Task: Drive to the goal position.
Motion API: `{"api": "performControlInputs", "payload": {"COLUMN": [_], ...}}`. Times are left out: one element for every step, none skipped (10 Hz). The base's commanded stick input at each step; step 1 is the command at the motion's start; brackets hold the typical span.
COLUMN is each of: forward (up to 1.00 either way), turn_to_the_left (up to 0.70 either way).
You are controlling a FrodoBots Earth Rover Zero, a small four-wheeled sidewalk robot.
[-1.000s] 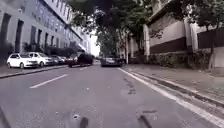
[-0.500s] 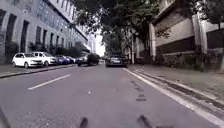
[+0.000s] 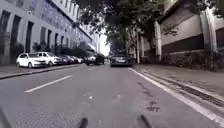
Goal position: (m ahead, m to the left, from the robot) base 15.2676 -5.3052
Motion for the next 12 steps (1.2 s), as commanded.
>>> {"api": "performControlInputs", "payload": {"forward": [0.70,0.70,0.70,0.70,0.70,0.70,0.70,0.70,0.70,0.70,0.70,0.70], "turn_to_the_left": [0.00,0.00,0.00,0.00,0.00,0.00,0.00,0.00,0.00,0.14,0.14,0.05]}}
